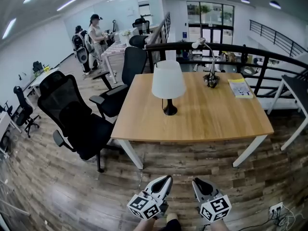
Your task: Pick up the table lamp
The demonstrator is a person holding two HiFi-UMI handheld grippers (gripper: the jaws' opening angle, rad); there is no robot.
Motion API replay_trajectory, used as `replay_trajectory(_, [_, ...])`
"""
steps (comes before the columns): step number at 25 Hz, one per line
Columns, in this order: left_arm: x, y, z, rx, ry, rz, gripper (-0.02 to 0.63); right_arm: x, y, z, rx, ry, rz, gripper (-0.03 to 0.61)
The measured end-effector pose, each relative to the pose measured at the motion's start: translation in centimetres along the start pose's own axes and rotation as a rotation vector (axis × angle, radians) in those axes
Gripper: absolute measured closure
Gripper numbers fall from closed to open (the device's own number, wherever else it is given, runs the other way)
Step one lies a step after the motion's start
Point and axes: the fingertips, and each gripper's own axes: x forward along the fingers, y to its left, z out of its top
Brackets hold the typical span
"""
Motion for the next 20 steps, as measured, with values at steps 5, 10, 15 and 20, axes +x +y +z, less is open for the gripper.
replay_trajectory(5, [0.6, 3.0, 0.7, -0.017, -0.004, -0.015, 0.601, 3.4, -0.2, 0.3, 0.017, 0.0, -0.014, 0.52])
replay_trajectory(10, [0.5, 4.9, 0.4, -0.037, -0.006, -0.009, 0.601, 5.5, 0.1, -0.4, 0.027, 0.025, -0.007, 0.52])
replay_trajectory(15, [1.2, 6.2, 0.4, -0.06, -0.006, -0.004, 0.601, 7.2, -0.4, -0.3, 0.034, 0.019, 0.006, 0.52])
replay_trajectory(20, [2.7, 7.3, 0.5, -0.055, 0.001, -0.013, 0.601, 8.9, -1.4, -0.7, 0.06, 0.031, 0.011, 0.52])
